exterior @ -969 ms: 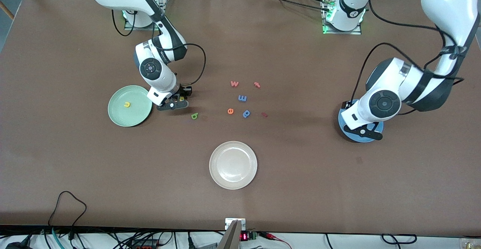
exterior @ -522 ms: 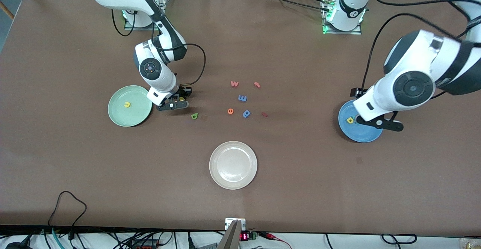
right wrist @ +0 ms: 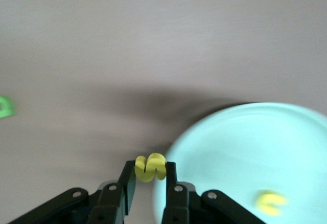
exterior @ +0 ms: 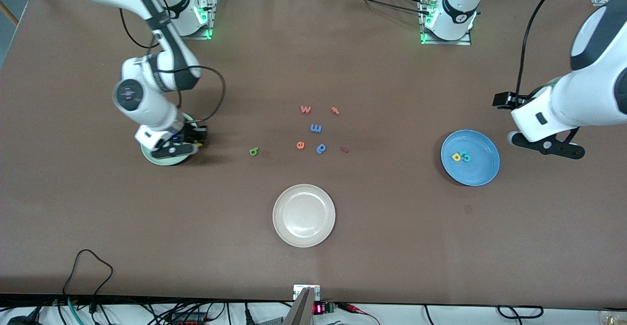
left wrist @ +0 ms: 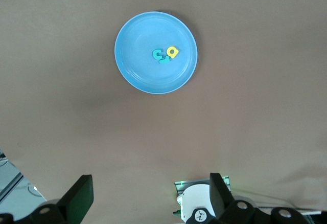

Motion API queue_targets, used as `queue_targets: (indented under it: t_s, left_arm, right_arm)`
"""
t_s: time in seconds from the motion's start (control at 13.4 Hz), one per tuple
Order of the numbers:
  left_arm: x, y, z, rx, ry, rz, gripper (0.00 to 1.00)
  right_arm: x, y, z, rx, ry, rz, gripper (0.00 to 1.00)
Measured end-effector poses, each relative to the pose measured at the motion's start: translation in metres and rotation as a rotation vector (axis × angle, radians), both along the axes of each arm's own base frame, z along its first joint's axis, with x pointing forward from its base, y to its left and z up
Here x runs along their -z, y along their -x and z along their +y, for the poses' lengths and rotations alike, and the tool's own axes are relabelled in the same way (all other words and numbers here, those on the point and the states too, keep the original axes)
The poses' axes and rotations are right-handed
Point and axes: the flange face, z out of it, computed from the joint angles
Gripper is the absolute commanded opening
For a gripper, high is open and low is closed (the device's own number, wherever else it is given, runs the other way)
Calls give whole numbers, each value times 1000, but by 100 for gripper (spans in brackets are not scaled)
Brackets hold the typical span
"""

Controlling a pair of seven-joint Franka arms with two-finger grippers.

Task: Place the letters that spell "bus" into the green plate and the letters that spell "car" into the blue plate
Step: 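Place the yellow s on the green plate while the left gripper withdraws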

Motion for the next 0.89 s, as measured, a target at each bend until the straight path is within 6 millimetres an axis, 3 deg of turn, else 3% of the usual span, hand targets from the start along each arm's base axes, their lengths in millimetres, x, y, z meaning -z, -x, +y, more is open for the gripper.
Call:
queue_targets:
  t_s: [0.07,0.15,0.22,0.3,0.45,0.75,0.89]
  left_arm:
    - [-2,0,5,-2,9,2,100]
    - [-1,-1,11,-8,18,6,100]
    - [1,-1,15,-19,25,14,100]
    - [4,-1,17,-36,35,27,100]
    - [6,-3,19,-106,85,33,100]
    - [-10,7,24,-193,98,-123,100]
    - [-24,17,37,-217,89,-262,100]
  right_arm:
    - [2,-3,-24,4,0,2,10]
    - [5,-4,-39,11,1,8,26]
    - [9,-2,-45,17,1,16,51]
    - [13,-1,-46,18,2,24,67]
    - [20,2,-43,13,2,38,82]
    - [14,-1,-38,4,-2,20,84]
    - [-1,-9,-18,-11,-6,-14,82]
